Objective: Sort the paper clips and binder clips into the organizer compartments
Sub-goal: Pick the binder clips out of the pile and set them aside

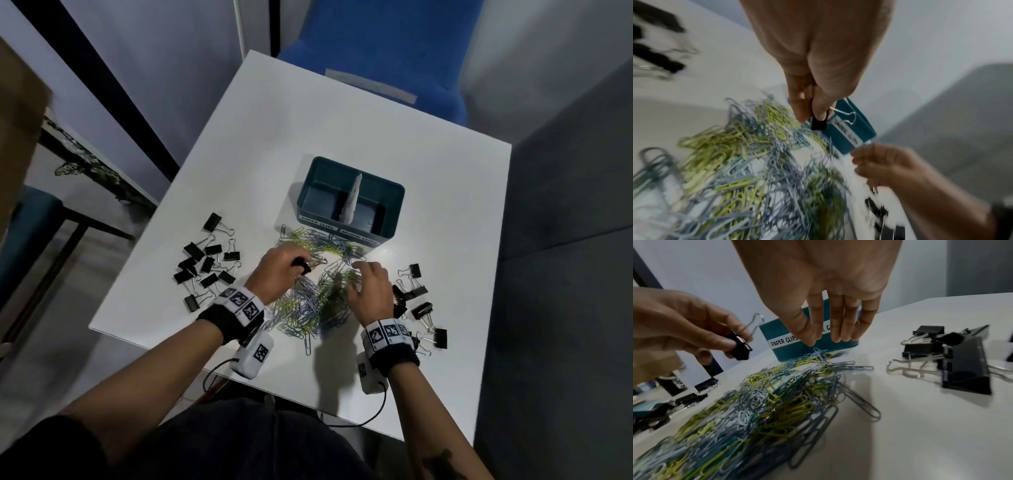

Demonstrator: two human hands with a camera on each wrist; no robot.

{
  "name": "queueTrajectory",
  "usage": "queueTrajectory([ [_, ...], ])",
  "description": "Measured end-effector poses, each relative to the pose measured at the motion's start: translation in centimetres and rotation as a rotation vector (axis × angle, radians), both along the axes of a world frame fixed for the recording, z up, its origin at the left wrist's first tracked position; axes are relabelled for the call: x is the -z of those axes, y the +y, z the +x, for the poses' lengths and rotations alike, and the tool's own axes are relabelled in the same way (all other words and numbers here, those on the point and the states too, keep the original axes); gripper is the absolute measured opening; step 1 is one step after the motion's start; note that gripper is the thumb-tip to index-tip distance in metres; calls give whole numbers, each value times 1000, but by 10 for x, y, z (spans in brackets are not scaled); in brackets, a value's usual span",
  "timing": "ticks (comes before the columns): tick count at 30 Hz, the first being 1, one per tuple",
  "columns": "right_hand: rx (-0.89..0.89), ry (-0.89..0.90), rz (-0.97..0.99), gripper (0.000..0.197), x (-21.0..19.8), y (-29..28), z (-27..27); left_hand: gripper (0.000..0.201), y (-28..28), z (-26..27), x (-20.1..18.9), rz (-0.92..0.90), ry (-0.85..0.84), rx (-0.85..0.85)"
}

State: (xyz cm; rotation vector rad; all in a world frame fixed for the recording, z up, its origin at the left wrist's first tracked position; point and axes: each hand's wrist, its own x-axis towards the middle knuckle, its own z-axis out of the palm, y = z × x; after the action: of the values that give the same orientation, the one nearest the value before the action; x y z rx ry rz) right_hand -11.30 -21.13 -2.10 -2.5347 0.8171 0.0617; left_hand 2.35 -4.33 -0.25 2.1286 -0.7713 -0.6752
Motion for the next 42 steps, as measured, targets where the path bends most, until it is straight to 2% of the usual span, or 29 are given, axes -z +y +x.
queueTrajectory([
  [2, -78, 57, -3, 54, 3, 4, 10, 22, 18, 15, -3, 16, 28, -63],
  [4, -141, 100, -4, 64, 7, 9, 20, 17, 34, 35, -1, 114, -40, -108],
  [6, -171, 147, 7, 67, 13, 12, 30, 15, 47, 59, 5, 251, -108, -172],
  [9, -187, 229, 32, 67, 21, 17, 39, 22, 58, 91, 8, 402, -60, -213],
  [12, -221, 264, 13, 67, 27, 22, 40, 29, 59, 110, 8, 477, -35, -222],
  [20, -361, 171, 11, 51, 29, 34, 8, 28, 59, 113, 22, 562, -51, -165],
  [22, -348, 87, 5, 46, 26, 33, 3, 26, 61, 109, 29, 589, -121, -159],
  [24, -293, 31, -14, 45, 25, 29, 3, 25, 61, 105, 33, 619, -264, -149],
  [26, -243, 45, -25, 50, 25, 24, 8, 26, 55, 99, 34, 599, -425, -98],
  [28, -228, 91, -37, 58, 28, 19, 18, 32, 42, 90, 33, 553, -463, -15],
  [31, -205, 142, -23, 68, 32, 15, 35, 54, 14, 68, 32, 487, -319, 101],
  [34, -140, 136, 26, 68, 34, 20, 47, 70, -8, 42, 37, 502, -209, 189],
  [36, -132, 131, 26, 65, 35, 26, 52, 70, -17, 25, 40, 538, -183, 235],
  [40, -252, 151, -5, 59, 38, 31, 45, 61, -13, 0, 43, 546, -315, 365],
  [42, -325, 135, 1, 63, 37, 30, 32, 60, -6, -6, 43, 521, -346, 428],
])
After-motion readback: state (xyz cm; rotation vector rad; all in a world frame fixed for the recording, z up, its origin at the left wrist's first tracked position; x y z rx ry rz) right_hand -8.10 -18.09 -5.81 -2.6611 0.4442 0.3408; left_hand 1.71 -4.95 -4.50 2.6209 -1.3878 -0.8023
